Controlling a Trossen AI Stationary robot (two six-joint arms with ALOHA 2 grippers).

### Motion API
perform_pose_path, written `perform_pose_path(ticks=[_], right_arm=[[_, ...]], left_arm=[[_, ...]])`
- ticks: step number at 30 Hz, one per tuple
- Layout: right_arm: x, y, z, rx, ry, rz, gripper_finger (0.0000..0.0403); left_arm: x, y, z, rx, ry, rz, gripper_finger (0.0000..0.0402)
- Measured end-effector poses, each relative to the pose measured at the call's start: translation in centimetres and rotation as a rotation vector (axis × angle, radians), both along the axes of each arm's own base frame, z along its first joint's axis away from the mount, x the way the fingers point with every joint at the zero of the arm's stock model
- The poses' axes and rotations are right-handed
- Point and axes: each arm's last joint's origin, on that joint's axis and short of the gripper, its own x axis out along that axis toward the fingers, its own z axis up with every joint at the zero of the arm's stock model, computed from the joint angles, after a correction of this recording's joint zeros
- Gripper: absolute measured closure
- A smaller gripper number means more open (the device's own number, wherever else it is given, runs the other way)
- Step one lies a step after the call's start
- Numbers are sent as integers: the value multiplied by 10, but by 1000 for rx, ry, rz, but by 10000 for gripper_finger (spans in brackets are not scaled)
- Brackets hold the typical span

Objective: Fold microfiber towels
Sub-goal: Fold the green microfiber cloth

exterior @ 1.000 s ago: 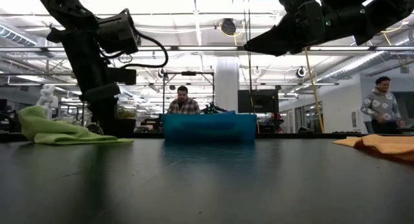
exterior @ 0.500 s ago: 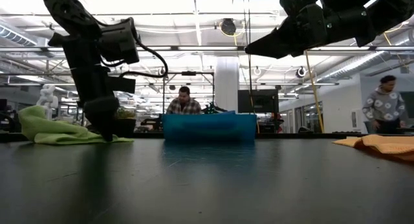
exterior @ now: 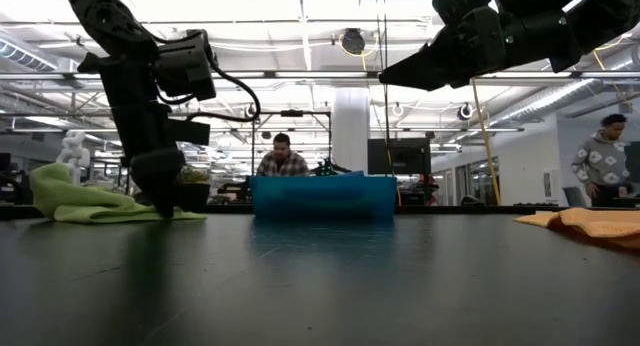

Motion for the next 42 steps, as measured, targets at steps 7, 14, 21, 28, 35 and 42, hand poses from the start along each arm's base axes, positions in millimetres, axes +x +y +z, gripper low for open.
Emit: perform_pose_path(ticks=[7,14,21,28,35,42], right_arm=[[0,0,0,0,0,0,257],[0,0,0,0,0,0,257],[0,0,0,0,0,0,257],[0,0,0,0,0,0,257],[0,0,0,0,0,0,257],[0,0,0,0,1,0,257]], left_arm=[[0,-1,0,-25,-3,-18,298],[0,-1,0,-34,-6,-20,298],[0,-1,0,-33,-8,-20,298],[1,-1,0,-35,-10,-14,298],[4,-1,4,-59,-26,-23,298],[8,0,15,-42,7,-24,296]])
